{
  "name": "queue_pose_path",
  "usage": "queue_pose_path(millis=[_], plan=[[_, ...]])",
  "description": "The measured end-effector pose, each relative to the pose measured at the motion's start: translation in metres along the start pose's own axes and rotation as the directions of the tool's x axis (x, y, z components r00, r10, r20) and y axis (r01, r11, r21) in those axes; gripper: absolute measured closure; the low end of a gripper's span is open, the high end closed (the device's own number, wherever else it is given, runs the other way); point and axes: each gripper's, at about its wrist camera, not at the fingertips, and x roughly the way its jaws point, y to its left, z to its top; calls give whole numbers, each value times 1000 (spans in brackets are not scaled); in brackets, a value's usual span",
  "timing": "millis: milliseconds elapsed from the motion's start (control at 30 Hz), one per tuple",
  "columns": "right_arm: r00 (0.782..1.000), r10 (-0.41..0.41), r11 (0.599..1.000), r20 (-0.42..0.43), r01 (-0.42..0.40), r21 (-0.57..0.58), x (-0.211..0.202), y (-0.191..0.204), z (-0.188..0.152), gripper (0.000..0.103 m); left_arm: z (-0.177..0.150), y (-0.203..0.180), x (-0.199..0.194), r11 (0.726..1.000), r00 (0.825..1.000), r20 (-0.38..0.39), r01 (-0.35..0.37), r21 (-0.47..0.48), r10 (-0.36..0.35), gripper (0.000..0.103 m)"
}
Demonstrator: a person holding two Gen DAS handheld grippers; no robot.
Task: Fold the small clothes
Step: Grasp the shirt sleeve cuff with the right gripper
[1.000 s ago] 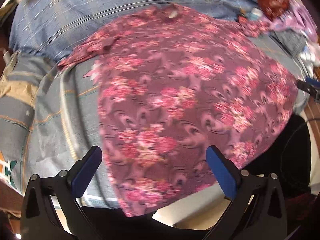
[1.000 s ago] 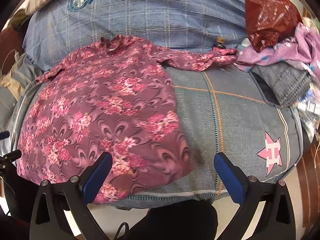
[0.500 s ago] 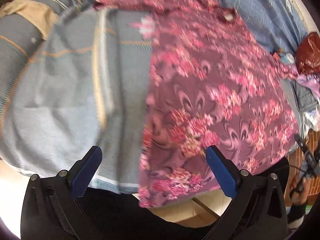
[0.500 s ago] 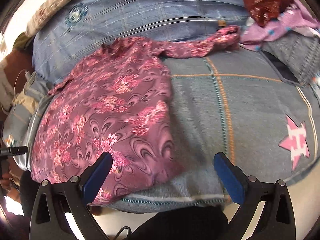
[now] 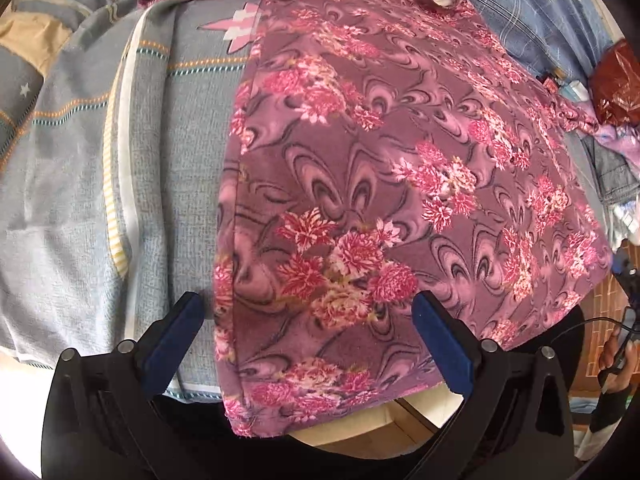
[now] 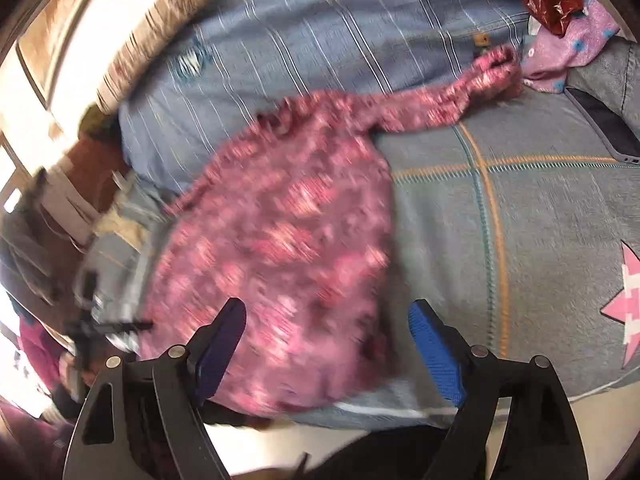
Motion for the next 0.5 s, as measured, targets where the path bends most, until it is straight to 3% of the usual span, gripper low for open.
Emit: queue_pose_path(millis=[100, 167, 200, 233, 333, 400, 500], plan=[[998, -40, 999, -48, 41, 9, 18, -13, -12, 20, 1, -4, 3, 1000, 1000, -3, -22, 13, 22, 0], [998, 44, 998, -40, -43, 37, 22, -20, -17, 52, 1, -7, 4, 999, 999, -8, -36, 18, 36, 0], [995, 95, 995, -38, -93, 34, 23, -20, -18, 97, 1, -7, 4, 999, 999, -15, -37, 20, 38, 0], [987, 153, 988, -44, -153, 8, 19, -12, -16, 96, 2, -6, 4, 999, 999, -21, -35, 17, 35, 0], [972, 234, 970, 10, -233, -73, -12, 11, -7, 96, 3, -2, 2, 1000, 999, -25, -27, -6, 27, 0], [966, 254, 966, 47, -251, -69, -33, 13, 1, 96, 5, -2, 4, 999, 999, -21, -38, -14, 37, 0], [997, 71, 997, -8, -70, 24, -25, -10, 4, 96, 6, -6, 7, 997, 997, -6, -76, 3, 76, 0]])
